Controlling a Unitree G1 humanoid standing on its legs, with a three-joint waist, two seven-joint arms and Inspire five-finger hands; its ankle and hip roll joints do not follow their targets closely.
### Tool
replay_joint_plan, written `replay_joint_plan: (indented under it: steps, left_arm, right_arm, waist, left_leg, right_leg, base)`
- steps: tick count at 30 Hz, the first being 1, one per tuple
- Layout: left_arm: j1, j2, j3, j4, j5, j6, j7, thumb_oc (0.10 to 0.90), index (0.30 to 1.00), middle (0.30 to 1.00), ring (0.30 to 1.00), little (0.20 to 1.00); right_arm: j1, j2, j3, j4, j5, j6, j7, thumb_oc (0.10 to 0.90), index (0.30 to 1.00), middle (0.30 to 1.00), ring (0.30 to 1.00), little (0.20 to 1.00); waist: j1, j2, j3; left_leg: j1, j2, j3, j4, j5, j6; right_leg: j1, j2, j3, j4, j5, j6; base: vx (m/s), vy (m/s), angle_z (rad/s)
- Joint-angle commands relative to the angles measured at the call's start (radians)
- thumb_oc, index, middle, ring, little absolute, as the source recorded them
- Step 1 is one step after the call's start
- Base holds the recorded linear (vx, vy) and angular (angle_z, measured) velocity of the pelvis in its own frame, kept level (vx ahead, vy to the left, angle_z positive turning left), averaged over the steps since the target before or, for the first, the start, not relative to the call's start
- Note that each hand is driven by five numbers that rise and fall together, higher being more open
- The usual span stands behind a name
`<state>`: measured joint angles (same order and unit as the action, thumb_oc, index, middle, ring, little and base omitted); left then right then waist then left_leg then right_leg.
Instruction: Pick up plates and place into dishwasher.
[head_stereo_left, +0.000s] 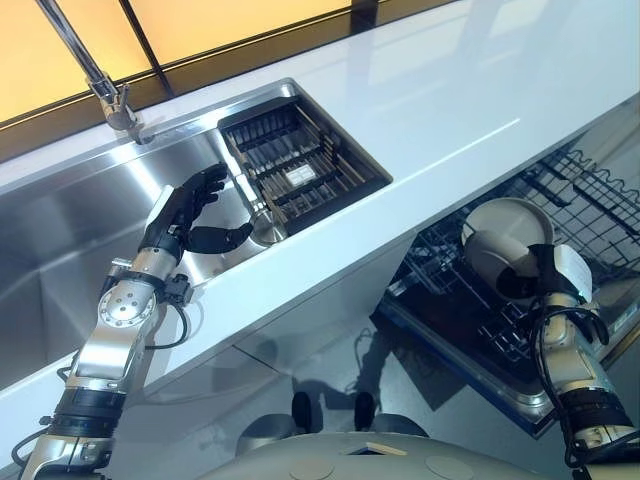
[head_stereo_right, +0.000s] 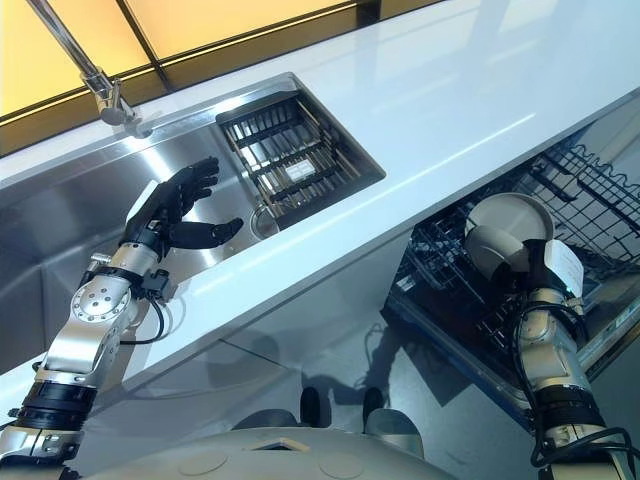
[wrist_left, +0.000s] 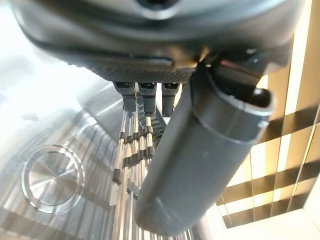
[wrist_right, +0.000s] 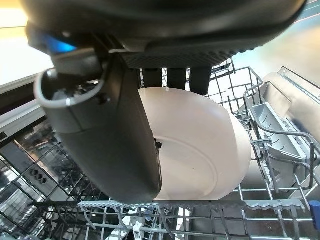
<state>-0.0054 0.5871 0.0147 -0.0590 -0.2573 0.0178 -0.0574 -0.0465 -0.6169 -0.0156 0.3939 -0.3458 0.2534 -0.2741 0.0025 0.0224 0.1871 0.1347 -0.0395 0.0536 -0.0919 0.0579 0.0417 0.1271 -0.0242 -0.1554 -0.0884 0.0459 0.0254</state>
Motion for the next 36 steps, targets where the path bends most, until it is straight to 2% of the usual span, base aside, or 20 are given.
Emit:
replay_joint_plan:
  steps: [1,2,9,14,17,23,26,28,32,36]
  left_arm:
    - [-0.065,0.009,0.035,-0.045,-0.028,-0.108,0.02,0.8,0.9,0.9,0.9,0.9]
    - [-0.063,0.007,0.036,-0.048,-0.027,-0.108,0.02,0.8,0.9,0.9,0.9,0.9]
    - [-0.056,0.006,0.033,-0.054,-0.03,-0.105,0.027,0.8,0.9,0.9,0.9,0.9]
    - [-0.06,0.006,0.033,-0.055,-0.035,-0.096,0.042,0.8,0.9,0.9,0.9,0.9]
    - [-0.062,0.006,0.034,-0.057,-0.038,-0.087,0.045,0.8,0.9,0.9,0.9,0.9]
    - [-0.058,0.013,0.048,-0.08,-0.053,-0.06,0.04,0.8,0.9,0.9,0.9,0.9]
    - [-0.059,0.021,0.054,-0.095,-0.058,-0.039,0.037,0.8,0.9,0.9,0.9,0.9]
    - [-0.055,0.024,0.059,-0.098,-0.061,-0.04,0.035,0.8,0.9,0.9,0.9,0.9]
    - [-0.033,0.019,0.082,-0.092,-0.058,-0.058,0.03,0.8,0.9,0.9,0.9,0.9]
    - [0.005,0.017,0.112,-0.084,-0.06,-0.087,0.029,0.8,0.9,0.9,0.9,0.9]
  right_arm:
    - [-0.075,-0.009,0.081,-0.069,-0.012,-0.037,0.034,0.627,0.752,0.752,0.752,0.727]
    - [-0.074,-0.004,0.084,-0.096,-0.003,-0.037,0.042,0.8,0.9,0.9,0.9,0.9]
    - [-0.063,-0.014,0.048,-0.305,0.133,-0.091,0.058,0.8,0.9,0.9,0.9,0.9]
    - [-0.046,-0.02,-0.015,-0.459,0.23,-0.18,0.024,0.8,0.9,0.9,0.9,0.9]
    - [-0.03,-0.022,-0.054,-0.514,0.208,-0.234,-0.022,0.8,0.9,0.9,0.9,0.9]
    - [-0.003,-0.046,-0.137,-0.588,0.122,-0.268,-0.123,0.8,0.9,0.9,0.9,0.9]
    - [0.006,-0.062,-0.175,-0.617,0.149,-0.28,-0.144,0.8,0.9,0.9,0.9,0.9]
    - [0.015,-0.061,-0.198,-0.64,0.205,-0.292,-0.14,0.8,0.9,0.9,0.9,0.9]
    - [0.067,-0.01,-0.25,-0.663,0.425,-0.34,-0.12,0.8,0.9,0.9,0.9,0.9]
    - [0.14,0.053,-0.309,-0.642,0.548,-0.411,-0.178,0.8,0.9,0.9,0.9,0.9]
  waist:
    - [0.019,-0.008,-0.024]
    - [0.018,-0.008,-0.022]
    - [0.004,-0.01,-0.013]
    - [-0.013,-0.01,-0.014]
    - [-0.023,-0.01,-0.015]
    - [-0.038,-0.011,-0.021]
    - [-0.045,-0.012,-0.026]
    - [-0.051,-0.012,-0.028]
    - [-0.069,-0.011,-0.033]
    - [-0.088,-0.007,-0.035]
  left_leg:
    - [0.012,-0.044,0.003,0.006,-0.107,-0.013]
    - [0.012,-0.044,0.003,0.007,-0.107,-0.013]
    - [0.018,-0.042,0.007,0.009,-0.108,-0.007]
    - [0.02,-0.041,0.017,0.012,-0.113,-0.003]
    - [0.022,-0.041,0.025,0.014,-0.116,0.0]
    - [0.018,-0.039,0.044,0.018,-0.114,0.003]
    - [0.021,-0.039,0.054,0.018,-0.116,0.003]
    - [0.021,-0.039,0.059,0.019,-0.118,0.004]
    - [0.021,-0.04,0.074,0.019,-0.121,0.004]
    - [0.027,-0.042,0.085,0.015,-0.132,0.006]
  right_leg:
    - [-0.043,-0.007,-0.029,0.127,-0.098,0.095]
    - [-0.043,-0.008,-0.03,0.129,-0.098,0.096]
    - [-0.046,-0.007,-0.025,0.144,-0.102,0.098]
    - [-0.051,-0.004,-0.016,0.157,-0.111,0.1]
    - [-0.054,-0.003,-0.01,0.164,-0.116,0.101]
    - [-0.063,0.0,0.003,0.169,-0.109,0.102]
    - [-0.062,0.001,0.008,0.167,-0.108,0.103]
    - [-0.063,0.002,0.014,0.168,-0.109,0.103]
    - [-0.072,0.003,0.025,0.171,-0.109,0.104]
    - [-0.074,0.003,0.035,0.173,-0.118,0.11]
  base:
    - [0.0,0.0,0.0]
    - [0.0,0.0,0.0]
    - [0.0,0.0,0.0]
    - [0.0,0.004,-0.04]
    - [0.0,0.003,-0.02]
    - [-0.02,0.002,-0.03]
    - [-0.02,0.004,-0.13]
    - [0.01,0.011,-0.12]
    - [-0.02,0.018,-0.06]
    - [0.01,0.029,-0.14]
